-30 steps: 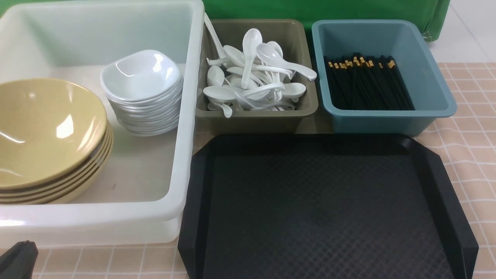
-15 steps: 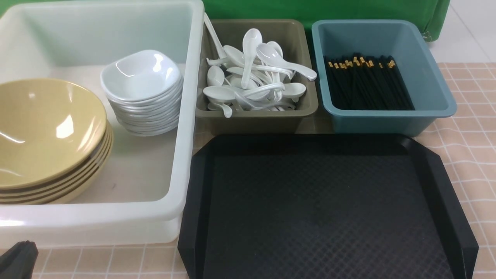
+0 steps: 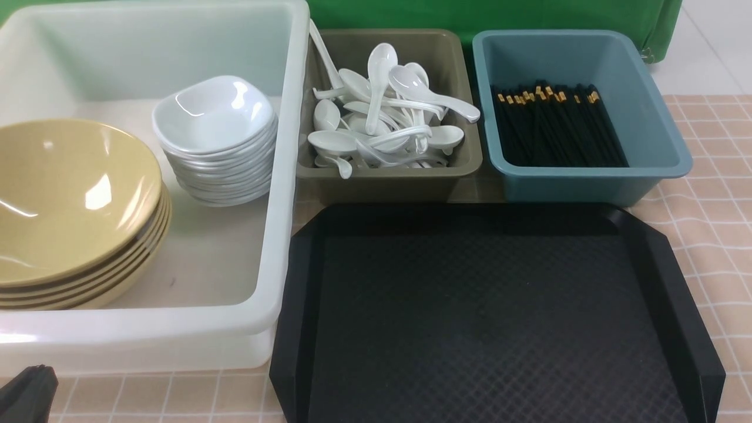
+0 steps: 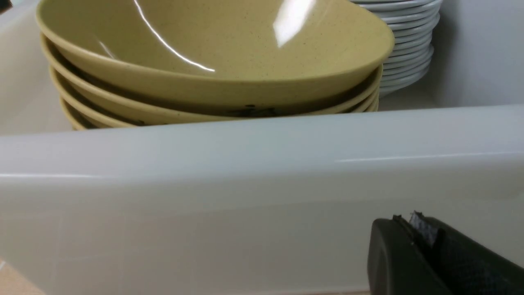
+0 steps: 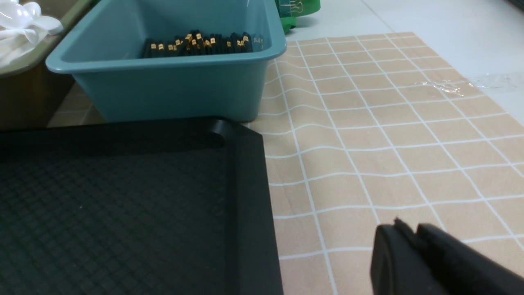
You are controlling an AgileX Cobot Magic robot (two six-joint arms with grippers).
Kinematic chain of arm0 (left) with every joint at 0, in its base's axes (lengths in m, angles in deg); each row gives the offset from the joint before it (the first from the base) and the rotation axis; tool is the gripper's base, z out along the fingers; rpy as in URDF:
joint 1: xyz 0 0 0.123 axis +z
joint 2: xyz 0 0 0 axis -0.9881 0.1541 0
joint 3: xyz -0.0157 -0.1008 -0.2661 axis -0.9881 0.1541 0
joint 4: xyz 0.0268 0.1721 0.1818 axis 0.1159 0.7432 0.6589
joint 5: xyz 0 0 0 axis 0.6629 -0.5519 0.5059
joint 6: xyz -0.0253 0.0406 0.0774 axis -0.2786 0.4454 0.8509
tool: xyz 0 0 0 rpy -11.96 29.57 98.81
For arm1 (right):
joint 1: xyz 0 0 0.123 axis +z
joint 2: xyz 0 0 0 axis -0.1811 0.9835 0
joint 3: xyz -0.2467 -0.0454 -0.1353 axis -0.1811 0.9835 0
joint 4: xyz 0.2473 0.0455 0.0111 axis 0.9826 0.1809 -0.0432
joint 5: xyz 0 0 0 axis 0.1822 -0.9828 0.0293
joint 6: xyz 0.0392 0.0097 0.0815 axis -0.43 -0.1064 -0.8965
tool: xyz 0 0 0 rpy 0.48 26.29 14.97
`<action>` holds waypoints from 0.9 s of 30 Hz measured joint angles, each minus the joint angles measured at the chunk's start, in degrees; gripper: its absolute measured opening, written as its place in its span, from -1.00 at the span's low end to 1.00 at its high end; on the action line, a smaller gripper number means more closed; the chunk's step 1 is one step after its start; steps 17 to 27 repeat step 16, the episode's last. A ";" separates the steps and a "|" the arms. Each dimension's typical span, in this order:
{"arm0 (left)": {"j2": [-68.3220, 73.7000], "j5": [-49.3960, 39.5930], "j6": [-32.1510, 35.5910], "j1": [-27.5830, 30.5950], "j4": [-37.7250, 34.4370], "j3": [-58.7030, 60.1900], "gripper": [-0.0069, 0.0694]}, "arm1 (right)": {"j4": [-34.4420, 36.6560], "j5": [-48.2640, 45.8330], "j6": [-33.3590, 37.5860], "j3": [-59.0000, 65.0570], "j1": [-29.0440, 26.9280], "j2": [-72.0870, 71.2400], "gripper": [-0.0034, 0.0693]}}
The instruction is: On brown table put chopsticks spoon bowls plates into blue grey white boxes.
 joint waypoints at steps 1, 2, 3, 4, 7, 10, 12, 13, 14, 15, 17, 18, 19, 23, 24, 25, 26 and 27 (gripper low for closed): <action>0.00 0.00 0.00 0.00 0.00 0.00 -0.81 | 0.00 0.00 0.00 0.00 0.00 0.00 -0.61; 0.00 0.00 0.00 0.00 0.00 0.00 -0.81 | 0.00 0.00 0.00 0.00 0.00 0.00 -0.61; 0.00 0.00 0.00 0.00 0.00 0.00 -0.81 | 0.00 0.00 0.00 0.00 0.00 0.00 -0.60; 0.00 0.00 0.00 0.00 0.00 0.00 -0.81 | 0.00 0.00 0.00 0.00 0.00 0.00 -0.60; 0.00 0.00 0.00 0.00 0.00 0.00 -0.81 | 0.00 0.00 0.00 0.00 0.00 0.00 -0.59; 0.00 0.00 0.00 0.00 0.00 0.00 -0.81 | 0.00 0.00 0.00 0.00 0.00 0.00 -0.58; 0.00 0.00 0.00 0.00 0.00 0.00 -0.81 | 0.00 0.00 0.00 0.00 0.00 0.00 -0.58; 0.00 0.00 0.00 0.00 0.00 0.00 -0.81 | 0.00 0.00 0.00 0.00 0.00 0.00 -0.57; 0.00 0.00 0.00 0.00 0.00 0.00 -0.81 | 0.00 0.00 0.00 0.00 0.00 0.00 -0.57; 0.00 0.00 0.00 0.00 0.00 0.00 -0.81 | 0.00 0.00 0.00 0.00 0.00 0.00 -0.57; 0.00 0.00 0.00 0.00 0.00 0.00 -0.81 | 0.00 0.00 0.00 0.00 0.00 0.00 -0.57; 0.00 0.00 0.00 0.00 0.00 0.00 -0.81 | 0.00 0.00 0.00 0.00 0.00 0.00 -0.57; 0.00 0.00 0.00 0.00 0.00 0.00 -0.81 | 0.00 0.00 0.00 0.00 0.00 0.00 -0.57; 0.00 0.00 0.00 0.00 0.00 0.00 -0.81 | 0.00 0.00 0.00 0.00 0.00 0.00 -0.57; 0.00 0.00 0.00 0.00 0.00 0.00 -0.81 | 0.00 0.00 0.00 0.00 0.00 0.00 -0.57; 0.00 0.00 0.00 0.00 0.00 0.00 -0.81 | 0.00 0.00 0.00 0.00 0.00 0.00 -0.57; 0.00 0.00 0.00 0.00 0.00 0.00 -0.81 | 0.00 0.00 0.00 0.00 0.00 0.00 -0.57; 0.00 0.00 0.00 0.00 0.00 0.00 -0.81 | 0.00 0.00 0.00 0.00 0.00 0.00 -0.57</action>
